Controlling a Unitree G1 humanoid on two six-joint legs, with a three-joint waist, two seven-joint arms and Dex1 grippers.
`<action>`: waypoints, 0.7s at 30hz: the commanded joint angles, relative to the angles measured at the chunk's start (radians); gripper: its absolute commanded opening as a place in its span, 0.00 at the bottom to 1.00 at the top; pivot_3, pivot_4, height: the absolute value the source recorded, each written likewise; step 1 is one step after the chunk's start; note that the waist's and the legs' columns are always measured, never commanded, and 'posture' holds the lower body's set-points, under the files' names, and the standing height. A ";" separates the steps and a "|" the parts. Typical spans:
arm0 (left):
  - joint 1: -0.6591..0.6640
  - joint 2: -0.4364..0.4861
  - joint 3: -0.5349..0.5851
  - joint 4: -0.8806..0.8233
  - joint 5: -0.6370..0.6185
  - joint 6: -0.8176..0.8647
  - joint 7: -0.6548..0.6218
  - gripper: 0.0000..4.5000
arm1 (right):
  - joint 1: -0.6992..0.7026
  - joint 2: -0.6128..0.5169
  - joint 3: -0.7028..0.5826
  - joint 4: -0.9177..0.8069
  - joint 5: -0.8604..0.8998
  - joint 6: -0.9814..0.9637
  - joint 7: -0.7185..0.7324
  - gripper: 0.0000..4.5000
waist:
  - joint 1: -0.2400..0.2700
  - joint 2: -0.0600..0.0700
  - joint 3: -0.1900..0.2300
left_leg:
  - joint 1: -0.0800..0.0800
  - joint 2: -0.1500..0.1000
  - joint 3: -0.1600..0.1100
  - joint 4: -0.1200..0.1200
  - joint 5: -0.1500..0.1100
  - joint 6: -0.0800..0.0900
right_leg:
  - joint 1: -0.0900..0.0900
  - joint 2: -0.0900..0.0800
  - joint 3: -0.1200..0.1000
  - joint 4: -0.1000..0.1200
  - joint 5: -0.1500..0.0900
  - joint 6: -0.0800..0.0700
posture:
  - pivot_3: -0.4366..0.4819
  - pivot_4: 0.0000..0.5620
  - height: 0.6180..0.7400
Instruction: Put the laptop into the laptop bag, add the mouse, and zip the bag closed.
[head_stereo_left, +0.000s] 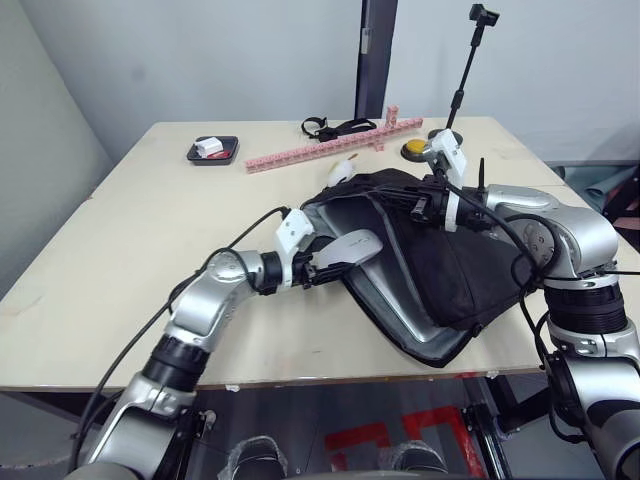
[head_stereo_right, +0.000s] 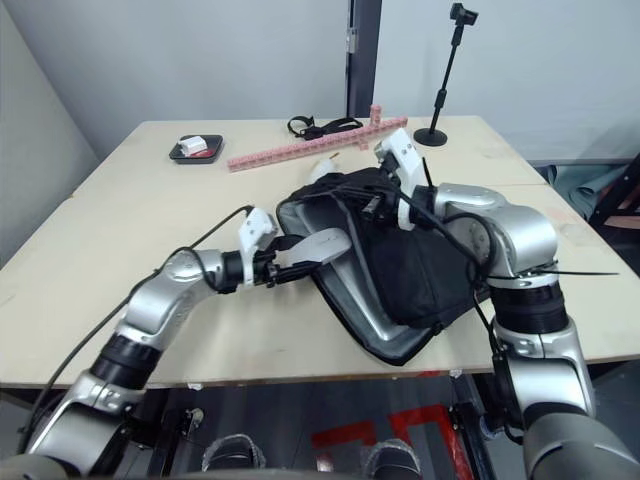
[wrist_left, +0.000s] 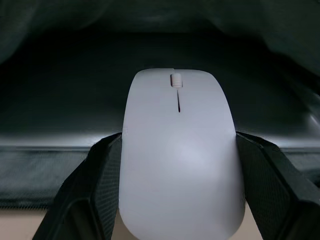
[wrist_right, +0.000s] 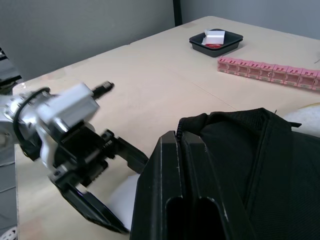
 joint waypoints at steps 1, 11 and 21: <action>-0.059 -0.059 -0.030 0.085 0.048 -0.066 0.007 0.63 | -0.044 -0.002 -0.053 -0.038 0.040 -0.009 -0.020 0.00 | 0.006 0.000 0.000 | -0.001 0.000 0.000 0.000 0.000 0.000 | 0.000 0.000 0.000 0.000 0.000 0.000 | 0.48 0.27 1.00; -0.218 -0.216 -0.046 0.387 0.145 -0.161 0.027 0.63 | -0.033 -0.018 -0.055 -0.044 0.059 -0.014 -0.047 0.00 | 0.021 0.000 0.000 | -0.004 0.000 -0.001 0.002 0.000 0.000 | 0.000 0.000 0.000 -0.001 0.001 0.002 | 0.48 0.27 1.00; -0.310 -0.305 -0.049 0.607 0.209 -0.219 0.034 0.63 | -0.031 -0.015 -0.048 -0.061 0.081 -0.008 -0.077 0.00 | 0.026 0.000 0.000 | -0.004 -0.001 -0.001 0.002 0.001 0.000 | 0.001 -0.001 0.000 0.000 0.002 0.003 | 0.48 0.27 1.00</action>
